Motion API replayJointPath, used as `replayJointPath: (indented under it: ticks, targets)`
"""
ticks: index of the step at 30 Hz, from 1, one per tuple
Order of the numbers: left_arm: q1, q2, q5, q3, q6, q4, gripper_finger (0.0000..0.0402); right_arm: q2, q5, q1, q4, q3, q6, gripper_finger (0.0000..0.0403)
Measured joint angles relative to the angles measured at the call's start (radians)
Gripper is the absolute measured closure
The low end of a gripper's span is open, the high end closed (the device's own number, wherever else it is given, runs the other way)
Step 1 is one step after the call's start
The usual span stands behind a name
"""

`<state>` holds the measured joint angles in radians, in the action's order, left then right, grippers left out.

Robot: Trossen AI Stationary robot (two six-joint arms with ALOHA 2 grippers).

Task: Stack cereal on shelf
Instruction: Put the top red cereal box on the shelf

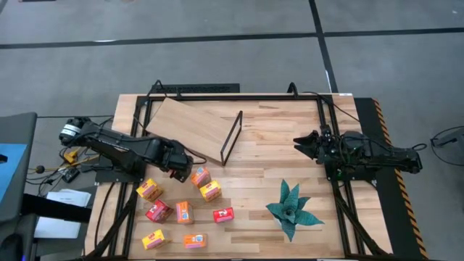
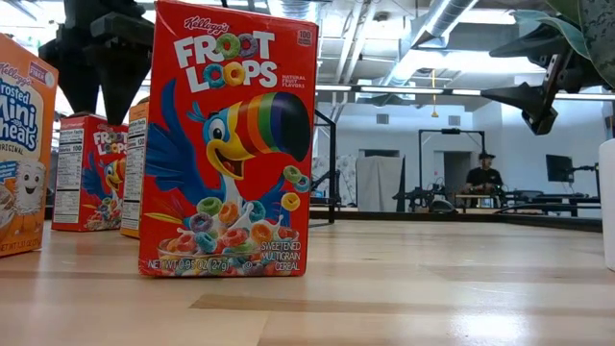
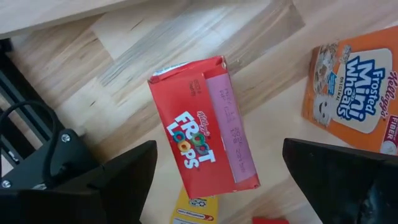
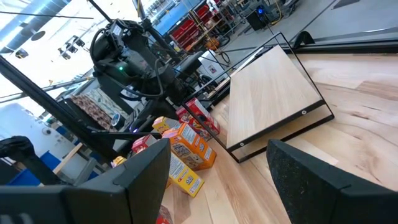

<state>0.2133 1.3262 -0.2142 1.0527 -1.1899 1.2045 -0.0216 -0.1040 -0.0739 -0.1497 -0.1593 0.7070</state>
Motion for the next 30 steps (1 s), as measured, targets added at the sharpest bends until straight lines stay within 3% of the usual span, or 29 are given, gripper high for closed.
replayJointPath:
  ticks: [11, 30]
  targets:
    - [-0.012, 0.0, 0.006, -0.019, 0.017, 0.001, 0.0146, 0.0, 0.0, 0.0, -0.007, 0.0, 0.001, 0.0111]
    - [-0.012, 0.0, 0.035, -0.045, -0.022, -0.062, 0.0153, 0.0, -0.001, 0.0, -0.008, 0.0, 0.008, 0.0111]
